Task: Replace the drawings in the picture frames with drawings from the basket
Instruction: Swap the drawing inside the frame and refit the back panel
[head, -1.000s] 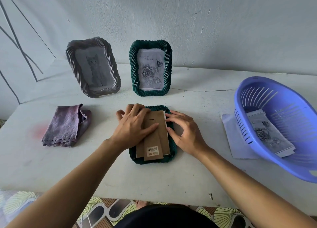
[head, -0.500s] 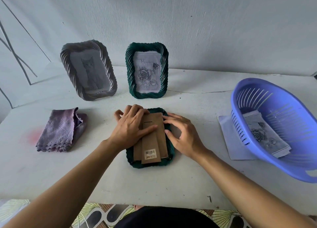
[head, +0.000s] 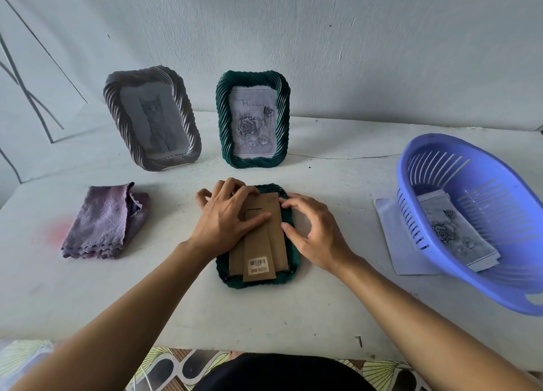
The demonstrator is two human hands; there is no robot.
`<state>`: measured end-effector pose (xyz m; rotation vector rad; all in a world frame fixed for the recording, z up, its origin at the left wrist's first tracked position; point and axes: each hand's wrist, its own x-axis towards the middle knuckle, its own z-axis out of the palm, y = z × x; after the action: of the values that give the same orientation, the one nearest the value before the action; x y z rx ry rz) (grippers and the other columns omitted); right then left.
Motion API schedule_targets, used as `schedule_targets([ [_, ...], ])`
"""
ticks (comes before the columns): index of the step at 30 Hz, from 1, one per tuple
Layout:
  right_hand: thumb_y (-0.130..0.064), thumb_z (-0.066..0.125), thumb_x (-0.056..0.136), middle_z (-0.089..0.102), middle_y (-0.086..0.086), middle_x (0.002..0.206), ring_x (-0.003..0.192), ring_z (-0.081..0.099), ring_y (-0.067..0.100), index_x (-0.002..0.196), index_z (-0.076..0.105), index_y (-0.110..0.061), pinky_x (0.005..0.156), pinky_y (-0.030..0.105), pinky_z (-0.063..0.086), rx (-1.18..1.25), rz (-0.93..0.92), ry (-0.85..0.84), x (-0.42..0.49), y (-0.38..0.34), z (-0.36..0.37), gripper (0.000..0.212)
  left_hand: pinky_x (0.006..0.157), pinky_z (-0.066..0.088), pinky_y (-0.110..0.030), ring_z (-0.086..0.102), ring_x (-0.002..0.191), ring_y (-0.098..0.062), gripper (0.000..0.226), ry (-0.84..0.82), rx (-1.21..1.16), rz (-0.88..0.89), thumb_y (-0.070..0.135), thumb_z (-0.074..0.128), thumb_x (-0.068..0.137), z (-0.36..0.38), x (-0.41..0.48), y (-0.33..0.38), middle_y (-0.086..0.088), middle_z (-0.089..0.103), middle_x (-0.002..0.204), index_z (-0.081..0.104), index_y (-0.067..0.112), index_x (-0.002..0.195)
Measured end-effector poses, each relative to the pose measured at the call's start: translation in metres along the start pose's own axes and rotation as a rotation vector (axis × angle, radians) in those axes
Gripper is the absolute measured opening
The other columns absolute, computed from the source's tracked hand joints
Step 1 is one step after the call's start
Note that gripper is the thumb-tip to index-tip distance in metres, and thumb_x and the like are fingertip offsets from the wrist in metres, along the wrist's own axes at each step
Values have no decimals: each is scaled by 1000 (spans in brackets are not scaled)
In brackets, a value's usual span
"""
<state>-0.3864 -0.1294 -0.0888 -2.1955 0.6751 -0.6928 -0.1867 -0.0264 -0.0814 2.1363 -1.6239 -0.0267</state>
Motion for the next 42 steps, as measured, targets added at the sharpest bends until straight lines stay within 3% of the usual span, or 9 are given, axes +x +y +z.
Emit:
schedule_targets([
  [9,-15,72,84,66,-8,128,130,51,9,110,71,-16,109,40,42,-39,-50,40,-1,0,2,27,91,24,-45,47,116,-14,49,22,8,-13,72,44,90,-4,-11,6,14,57,119,70,39,115],
  [17,-25,67,86,66,-4,130,131,51,9,110,75,-18,107,44,43,-81,-77,43,0,6,5,26,110,15,-50,15,149,0,70,-261,104,94,76,18,93,-25,-35,-6,19,20,164,29,43,154],
  [20,-28,64,86,66,-3,130,130,51,9,109,76,-20,108,42,43,-90,-69,32,0,4,5,27,115,9,-51,-7,149,8,78,-349,73,90,82,16,89,-28,-38,-9,26,-2,164,13,45,157],
  [25,-35,68,83,63,-4,134,131,51,10,107,75,-20,111,35,38,-129,-56,-17,-1,0,2,29,115,9,-55,-12,148,9,79,-369,68,78,84,17,88,-28,-38,-8,28,-8,163,6,48,157],
  [27,-36,71,80,61,-4,135,130,51,13,105,72,-19,112,29,34,-146,-53,-33,-1,-1,1,30,115,9,-57,-11,148,9,80,-367,51,76,85,21,87,-26,-37,-10,29,-6,163,8,48,157],
  [30,-36,69,80,60,-5,134,129,52,13,104,70,-19,108,39,38,-191,-76,-33,-1,-2,3,29,116,8,-57,-7,148,10,85,-361,-16,56,86,28,85,-27,-37,-12,30,-1,163,13,44,157],
  [34,-35,68,79,59,-6,133,130,50,14,101,67,-19,105,42,39,-224,-79,-20,-3,-2,7,27,114,18,-44,12,146,12,82,-213,-131,-9,82,43,84,-25,-45,-16,25,25,160,35,37,152],
  [37,-35,69,78,58,-6,132,133,46,14,97,66,-19,105,41,39,-225,-92,-11,-1,-3,6,25,99,29,-39,36,138,-4,67,-11,-102,-89,75,47,86,-23,-55,-19,19,48,146,57,32,137],
  [42,-37,72,69,64,-7,124,131,49,17,81,66,-19,99,48,44,-220,-104,9,10,-5,4,22,93,30,-39,45,128,-13,54,70,-176,-214,65,49,88,-23,-53,-15,8,52,136,63,33,130],
])
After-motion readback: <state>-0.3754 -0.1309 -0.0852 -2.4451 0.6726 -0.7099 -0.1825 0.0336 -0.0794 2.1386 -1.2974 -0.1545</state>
